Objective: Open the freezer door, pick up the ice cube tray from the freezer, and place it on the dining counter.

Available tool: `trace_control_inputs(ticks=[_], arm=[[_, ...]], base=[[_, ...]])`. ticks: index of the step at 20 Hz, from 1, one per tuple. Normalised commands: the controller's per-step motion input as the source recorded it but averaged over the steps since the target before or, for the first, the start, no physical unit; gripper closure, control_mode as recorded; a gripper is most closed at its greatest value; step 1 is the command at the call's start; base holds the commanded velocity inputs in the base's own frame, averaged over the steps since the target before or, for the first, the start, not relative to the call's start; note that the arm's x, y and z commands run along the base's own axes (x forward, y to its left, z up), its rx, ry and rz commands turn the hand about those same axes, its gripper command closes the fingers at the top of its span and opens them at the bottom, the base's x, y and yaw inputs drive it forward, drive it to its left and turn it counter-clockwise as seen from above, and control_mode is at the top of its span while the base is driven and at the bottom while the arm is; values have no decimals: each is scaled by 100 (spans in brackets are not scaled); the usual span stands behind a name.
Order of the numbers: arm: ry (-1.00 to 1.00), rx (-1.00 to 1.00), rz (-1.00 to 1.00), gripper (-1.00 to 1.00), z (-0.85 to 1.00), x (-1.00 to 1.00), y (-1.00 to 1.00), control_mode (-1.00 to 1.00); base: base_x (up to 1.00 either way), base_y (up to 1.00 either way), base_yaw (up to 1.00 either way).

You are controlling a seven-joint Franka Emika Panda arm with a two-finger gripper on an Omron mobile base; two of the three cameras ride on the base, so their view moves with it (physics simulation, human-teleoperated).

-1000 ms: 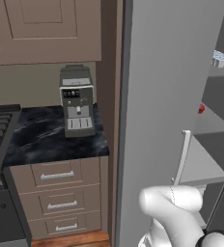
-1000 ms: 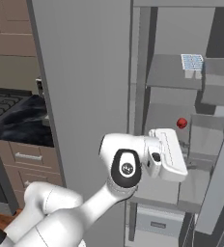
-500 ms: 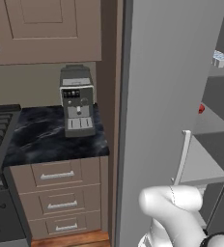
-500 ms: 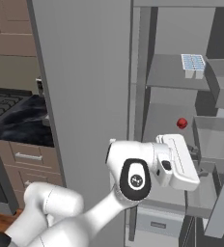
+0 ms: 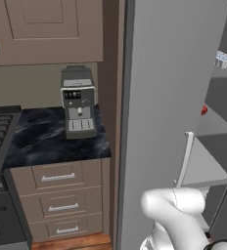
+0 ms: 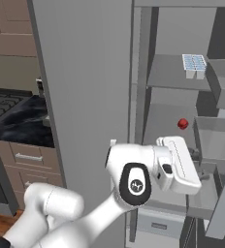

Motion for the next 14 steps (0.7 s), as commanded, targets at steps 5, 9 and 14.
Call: trace_control_inputs(ticks=[5,9,14], arm=[[0,-1,0,-100,0,-39,30,-100],[0,-2,0,-100,0,-35,67,-100],[0,0,3,-100,1,-4,89,-100]], base=[[0,0,0],[0,0,0],[0,0,0]])
